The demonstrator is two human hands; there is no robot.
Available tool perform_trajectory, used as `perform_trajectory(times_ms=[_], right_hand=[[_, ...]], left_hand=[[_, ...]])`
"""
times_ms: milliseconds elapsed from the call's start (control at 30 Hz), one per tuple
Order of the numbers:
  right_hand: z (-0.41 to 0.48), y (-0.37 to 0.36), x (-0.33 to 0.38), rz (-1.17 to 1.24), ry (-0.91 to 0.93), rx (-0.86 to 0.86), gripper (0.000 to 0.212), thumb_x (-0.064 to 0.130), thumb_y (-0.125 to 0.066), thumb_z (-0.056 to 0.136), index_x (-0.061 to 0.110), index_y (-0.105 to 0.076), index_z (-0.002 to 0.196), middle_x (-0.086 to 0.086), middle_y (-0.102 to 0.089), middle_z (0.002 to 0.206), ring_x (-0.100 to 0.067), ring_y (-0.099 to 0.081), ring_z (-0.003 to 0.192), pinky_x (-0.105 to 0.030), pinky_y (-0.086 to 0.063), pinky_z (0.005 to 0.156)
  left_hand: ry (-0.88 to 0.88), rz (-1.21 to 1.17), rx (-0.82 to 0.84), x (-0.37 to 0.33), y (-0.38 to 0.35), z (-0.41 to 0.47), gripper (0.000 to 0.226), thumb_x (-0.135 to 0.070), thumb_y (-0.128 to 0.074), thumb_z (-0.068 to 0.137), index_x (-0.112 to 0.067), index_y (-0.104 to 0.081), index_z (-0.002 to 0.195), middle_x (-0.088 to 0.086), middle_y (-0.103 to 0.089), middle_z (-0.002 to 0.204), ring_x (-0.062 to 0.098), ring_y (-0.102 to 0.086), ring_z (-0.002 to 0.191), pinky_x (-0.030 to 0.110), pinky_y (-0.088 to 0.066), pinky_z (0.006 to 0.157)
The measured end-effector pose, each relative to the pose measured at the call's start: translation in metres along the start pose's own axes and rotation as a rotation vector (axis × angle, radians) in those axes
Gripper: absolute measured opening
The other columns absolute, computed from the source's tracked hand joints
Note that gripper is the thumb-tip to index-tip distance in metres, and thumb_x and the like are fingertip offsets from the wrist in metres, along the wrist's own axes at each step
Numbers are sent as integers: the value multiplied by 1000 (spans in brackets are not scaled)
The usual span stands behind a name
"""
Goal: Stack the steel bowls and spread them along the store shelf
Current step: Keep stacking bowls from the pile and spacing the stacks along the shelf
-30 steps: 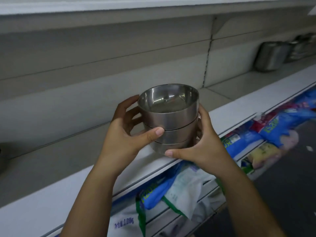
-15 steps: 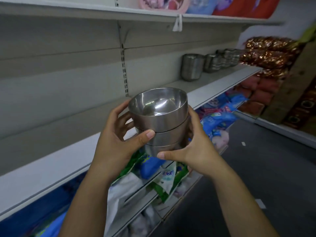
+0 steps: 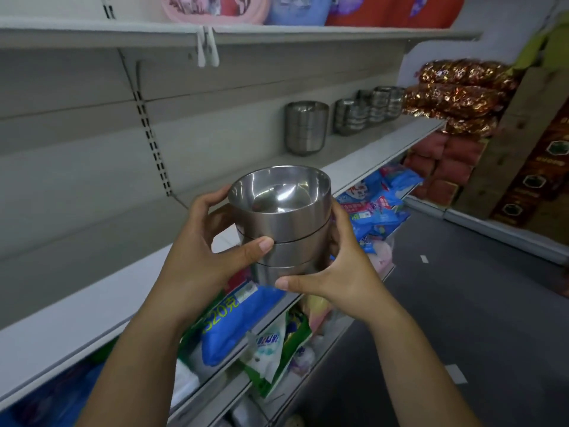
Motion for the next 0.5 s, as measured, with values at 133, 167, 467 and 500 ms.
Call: perform_trajectory(times_ms=[133, 167, 467, 500], right_hand=[[53, 23, -8, -3, 30, 14, 128, 1, -97, 58, 50, -21, 148, 23, -47, 143, 17, -51, 121, -6, -47, 90], [68, 28, -10, -1, 39, 23, 126, 0, -97, 58, 54, -23, 145, 21, -47, 144, 16, -52, 122, -8, -48, 91], [194, 53, -49, 7, 47, 77, 126, -3, -95, 60, 43, -21, 152, 29, -46, 140, 13, -54, 122, -16, -52, 95], [205, 53, -56, 3, 37, 85, 128, -1, -96, 60, 41, -20, 154, 27, -47, 142, 11, -54, 124, -18, -52, 97]], left_hand=[[-26, -2, -32, 5, -12, 55, 80, -29, -89, 59, -33, -53, 131, -11, -71, 124, 3, -63, 121, 35, -50, 103], [-33, -6, -44, 6, -15, 69, 80, -29, -88, 58, -32, -53, 131, -10, -70, 124, 3, -63, 120, 33, -51, 101], [-19, 53, -117, 34, -24, 186, 78, -14, -89, 70, -42, -50, 131, -18, -64, 122, -12, -63, 106, 16, -56, 83], [-2, 72, -125, 40, -23, 197, 79, -18, -90, 69, -46, -50, 130, -19, -64, 122, -12, -63, 107, 17, -54, 84]])
Point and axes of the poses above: each hand's wrist, its own z-axis towards the middle knuckle, its own y-axis out of the back of the hand, x = y × z, the point moved 9 cm from there along z, towards the middle knuckle
